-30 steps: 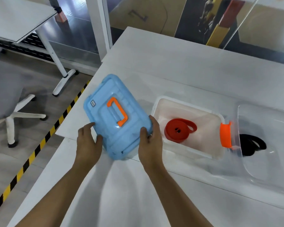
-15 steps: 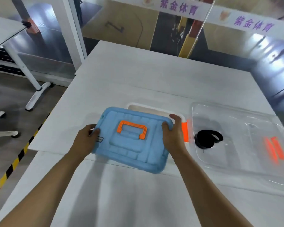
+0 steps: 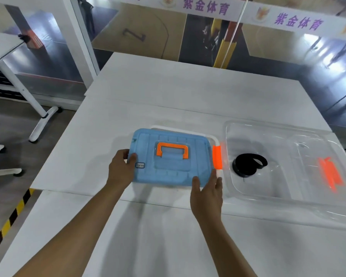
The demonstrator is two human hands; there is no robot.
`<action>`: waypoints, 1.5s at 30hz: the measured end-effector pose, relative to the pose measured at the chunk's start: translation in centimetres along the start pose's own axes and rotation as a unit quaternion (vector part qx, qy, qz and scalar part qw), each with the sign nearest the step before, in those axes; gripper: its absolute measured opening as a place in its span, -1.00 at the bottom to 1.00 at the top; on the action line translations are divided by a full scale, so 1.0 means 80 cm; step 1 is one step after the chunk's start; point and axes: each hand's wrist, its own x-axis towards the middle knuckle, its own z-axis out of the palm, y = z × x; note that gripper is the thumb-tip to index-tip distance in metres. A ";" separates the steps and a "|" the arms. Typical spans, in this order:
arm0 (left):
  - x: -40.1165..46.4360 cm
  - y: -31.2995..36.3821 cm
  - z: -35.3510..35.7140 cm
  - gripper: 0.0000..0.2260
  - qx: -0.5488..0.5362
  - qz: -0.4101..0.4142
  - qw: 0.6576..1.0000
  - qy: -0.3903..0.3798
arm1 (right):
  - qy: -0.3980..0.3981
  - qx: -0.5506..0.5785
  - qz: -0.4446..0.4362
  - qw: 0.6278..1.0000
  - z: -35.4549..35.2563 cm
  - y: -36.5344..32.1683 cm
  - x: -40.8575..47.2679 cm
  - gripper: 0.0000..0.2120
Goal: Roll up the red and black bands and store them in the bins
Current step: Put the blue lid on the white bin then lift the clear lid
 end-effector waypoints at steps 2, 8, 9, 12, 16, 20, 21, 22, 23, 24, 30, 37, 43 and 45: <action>0.001 0.005 0.011 -0.66 0.002 -0.005 1.000 -0.026 | 0.006 -0.006 -0.001 1.000 0.003 0.002 0.009 -0.28; 0.007 -0.008 0.019 -0.53 -0.043 -0.050 0.996 -0.052 | 0.033 0.037 -0.017 0.999 0.007 0.004 0.014 -0.33; 0.007 -0.013 0.015 -0.54 -0.044 -0.051 0.997 -0.043 | 0.038 0.041 -0.023 0.998 0.007 0.005 0.014 -0.37; 0.004 -0.028 -0.006 -0.56 -0.022 -0.046 0.999 -0.004 | 0.044 0.039 -0.042 0.997 0.015 0.001 0.013 -0.52; -0.002 -0.031 -0.027 -0.58 0.000 -0.034 0.998 0.058 | 0.053 0.037 -0.054 0.996 0.031 -0.013 0.024 -0.54; 0.013 -0.026 -0.026 -0.73 0.035 0.036 0.997 0.053 | 0.043 0.044 -0.051 0.997 0.041 -0.019 0.047 -0.51; 0.018 -0.024 -0.025 -0.72 0.044 0.041 0.997 0.051 | 0.043 0.036 -0.050 0.997 0.042 -0.018 0.052 -0.50; 0.023 -0.023 -0.023 -0.70 0.056 0.046 0.996 0.052 | 0.043 0.026 -0.051 0.997 0.042 -0.018 0.056 -0.50; 0.028 -0.022 -0.022 -0.68 0.069 0.042 0.995 0.052 | 0.043 0.015 -0.054 0.998 0.043 -0.019 0.059 -0.49; 0.032 -0.022 -0.021 -0.65 0.077 0.035 0.995 0.053 | 0.043 0.005 -0.060 0.997 0.044 -0.019 0.060 -0.48; 0.023 -0.040 -0.017 -0.68 0.103 0.038 0.993 0.045 | 0.054 -0.088 -0.118 0.988 0.053 -0.008 0.049 -0.47; 0.025 -0.045 -0.017 -0.73 0.157 0.040 0.986 0.041 | 0.038 -0.131 -0.115 0.984 0.046 -0.015 0.054 -0.46; 0.021 -0.037 -0.029 -0.58 0.266 0.090 0.959 0.020 | 0.035 -0.131 -0.110 0.985 0.039 -0.019 0.048 -0.48; 0.004 -0.031 -0.030 -0.54 0.315 0.158 0.935 0.040 | 0.061 -0.124 -0.140 0.981 0.036 -0.019 0.042 -0.51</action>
